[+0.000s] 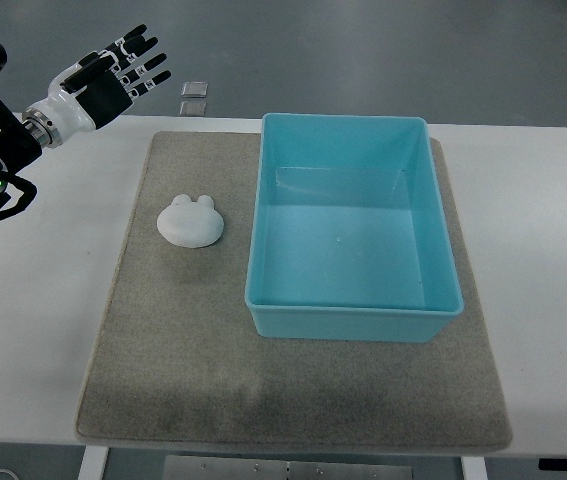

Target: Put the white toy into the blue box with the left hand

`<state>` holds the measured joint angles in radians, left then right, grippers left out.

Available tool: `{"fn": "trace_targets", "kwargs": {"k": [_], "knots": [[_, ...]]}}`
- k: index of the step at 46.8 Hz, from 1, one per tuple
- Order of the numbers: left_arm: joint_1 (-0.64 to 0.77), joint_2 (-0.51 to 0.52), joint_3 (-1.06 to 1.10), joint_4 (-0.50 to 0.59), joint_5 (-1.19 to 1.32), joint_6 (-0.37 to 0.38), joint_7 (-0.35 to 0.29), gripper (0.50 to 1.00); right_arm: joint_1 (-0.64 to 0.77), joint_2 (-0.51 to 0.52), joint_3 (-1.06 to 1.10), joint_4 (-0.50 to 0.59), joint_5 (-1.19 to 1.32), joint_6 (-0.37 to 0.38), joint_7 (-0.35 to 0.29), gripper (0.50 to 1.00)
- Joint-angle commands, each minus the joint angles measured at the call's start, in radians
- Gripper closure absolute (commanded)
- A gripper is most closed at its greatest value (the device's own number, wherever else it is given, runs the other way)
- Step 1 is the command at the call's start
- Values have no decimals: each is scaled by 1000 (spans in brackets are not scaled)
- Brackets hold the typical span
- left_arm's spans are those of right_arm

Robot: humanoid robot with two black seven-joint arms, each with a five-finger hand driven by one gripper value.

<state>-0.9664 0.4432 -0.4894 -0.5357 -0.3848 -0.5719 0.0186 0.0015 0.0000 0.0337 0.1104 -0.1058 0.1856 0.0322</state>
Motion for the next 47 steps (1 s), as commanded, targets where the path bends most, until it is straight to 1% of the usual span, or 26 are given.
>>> {"fn": "trace_targets", "kwargs": {"k": [1,27,36,40,43,47], "knots": [[0,0,2,0,1,0,0,501,0,0,0,0,0,0,0,564],[-9,0,23,2,12,4,0,501,0,0,0,0,0,0,0,564],[-46,9,80,6,122,-39,-2,504,0,0,0,0,0,0,0,564],[-52,15,69,14,216,-39,-3,504,0,0,0,0,0,0,0,564],[-54,15,64,14,300,-39,-22,504,0,0,0,0,0,0,0,564],[-57,20,64,11,403,-39,-72,504,0,0,0,0,0,0,0,564]]}}
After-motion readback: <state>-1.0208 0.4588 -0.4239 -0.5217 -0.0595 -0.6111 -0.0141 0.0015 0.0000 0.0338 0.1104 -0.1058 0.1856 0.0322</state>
